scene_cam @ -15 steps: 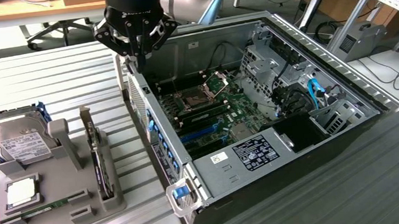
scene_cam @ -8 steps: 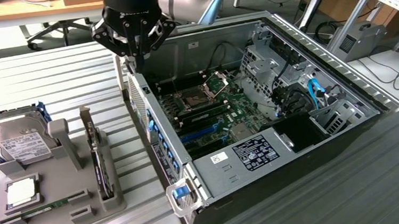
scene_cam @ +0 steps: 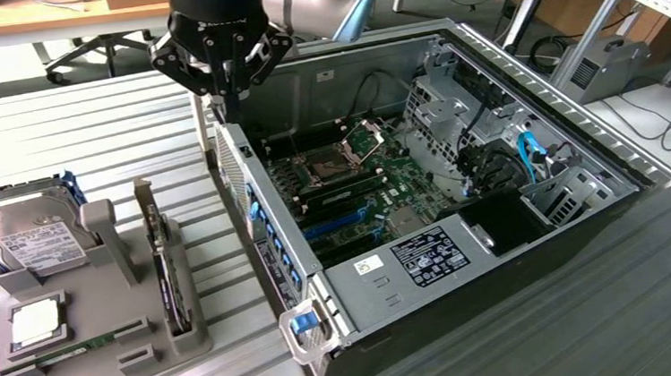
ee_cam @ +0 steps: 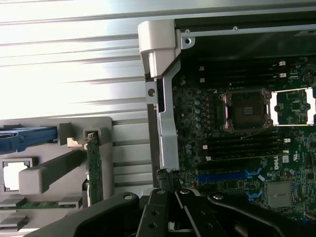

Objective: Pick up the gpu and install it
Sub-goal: 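Reach for the gpu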

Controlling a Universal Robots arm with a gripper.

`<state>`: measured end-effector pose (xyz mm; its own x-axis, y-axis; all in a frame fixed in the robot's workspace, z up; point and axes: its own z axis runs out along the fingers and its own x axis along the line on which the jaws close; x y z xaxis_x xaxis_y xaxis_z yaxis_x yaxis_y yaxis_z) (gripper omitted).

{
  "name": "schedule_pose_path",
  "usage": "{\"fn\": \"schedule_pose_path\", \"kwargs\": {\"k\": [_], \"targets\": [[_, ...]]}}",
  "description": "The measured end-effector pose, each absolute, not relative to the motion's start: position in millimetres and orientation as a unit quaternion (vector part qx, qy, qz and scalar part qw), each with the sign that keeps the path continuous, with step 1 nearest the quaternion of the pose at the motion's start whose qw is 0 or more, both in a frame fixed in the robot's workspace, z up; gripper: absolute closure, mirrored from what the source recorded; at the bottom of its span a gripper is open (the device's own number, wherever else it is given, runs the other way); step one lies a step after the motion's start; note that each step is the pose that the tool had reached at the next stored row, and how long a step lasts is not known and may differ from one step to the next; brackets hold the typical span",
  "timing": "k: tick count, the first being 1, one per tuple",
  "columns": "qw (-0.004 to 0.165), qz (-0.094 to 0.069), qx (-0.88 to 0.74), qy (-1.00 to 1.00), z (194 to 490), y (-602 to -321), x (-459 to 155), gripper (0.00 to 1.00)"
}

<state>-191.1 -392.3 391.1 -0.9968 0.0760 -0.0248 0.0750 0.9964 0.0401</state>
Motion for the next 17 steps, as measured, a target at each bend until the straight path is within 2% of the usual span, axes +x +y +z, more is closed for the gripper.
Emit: {"fn": "schedule_pose_path", "kwargs": {"k": [17], "targets": [[0.013,0.02,0.038,0.999,391.1,-392.3,-196.9,0.89]]}}
